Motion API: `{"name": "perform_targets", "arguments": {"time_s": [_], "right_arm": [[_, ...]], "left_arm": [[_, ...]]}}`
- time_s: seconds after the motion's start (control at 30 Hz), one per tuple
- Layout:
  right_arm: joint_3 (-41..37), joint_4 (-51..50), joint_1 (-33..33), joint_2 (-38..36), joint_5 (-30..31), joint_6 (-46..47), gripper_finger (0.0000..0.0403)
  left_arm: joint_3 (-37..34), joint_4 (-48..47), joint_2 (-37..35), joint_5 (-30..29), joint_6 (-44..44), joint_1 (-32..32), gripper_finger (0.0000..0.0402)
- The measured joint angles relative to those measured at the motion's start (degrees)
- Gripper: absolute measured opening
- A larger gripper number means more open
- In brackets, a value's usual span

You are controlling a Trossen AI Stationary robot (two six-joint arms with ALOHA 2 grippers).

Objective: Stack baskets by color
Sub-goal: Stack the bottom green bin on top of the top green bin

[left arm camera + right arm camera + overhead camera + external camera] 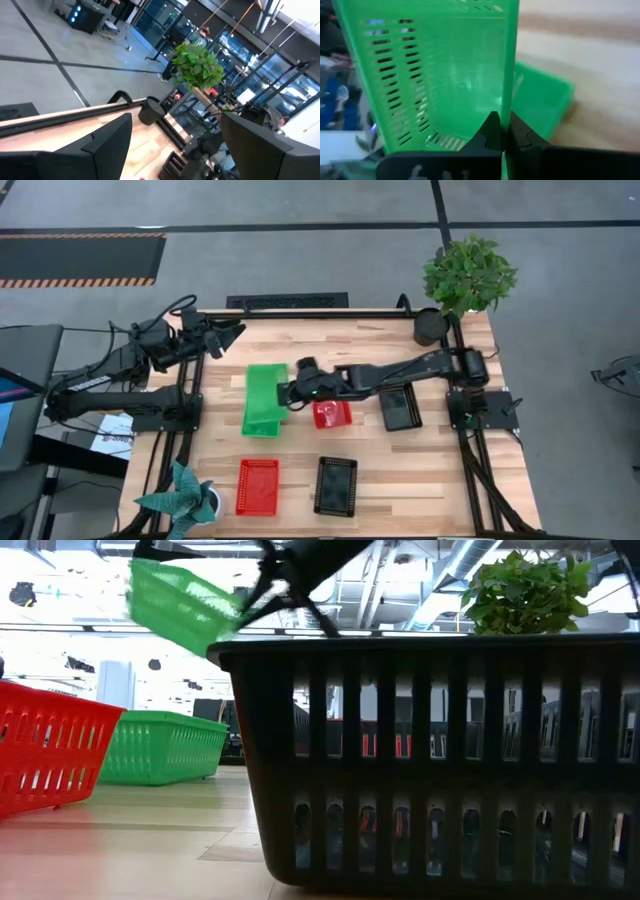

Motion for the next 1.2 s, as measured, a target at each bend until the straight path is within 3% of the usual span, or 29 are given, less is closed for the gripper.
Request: {"name": "perform_targets", "arguments": {"time_s": [0.2,0.43,0.77,1.2], "right_arm": [[7.40,-0.49,0.75,7.08,-2.50,0.91,0.0006],[10.48,-0.04,2.02,11.15,-2.74,3.35,0.0006],[10.37,-9.42,3.89,11.22,3.61,12.47,0.0006],[10.40,-6.58,4.98,11.18,3.69,14.20,0.0006]], "left_arm": [[0.00,-0.62,0.00,-0.08,0.06,0.09,0.0290],[0.00,-1.09,-0.02,-0.08,-0.51,0.08,0.0290],[0.00,-1.78,-0.01,-0.03,-1.12,0.07,0.0290],[0.00,-1.80,0.00,-0.03,-1.69,0.07,0.0290]]}}
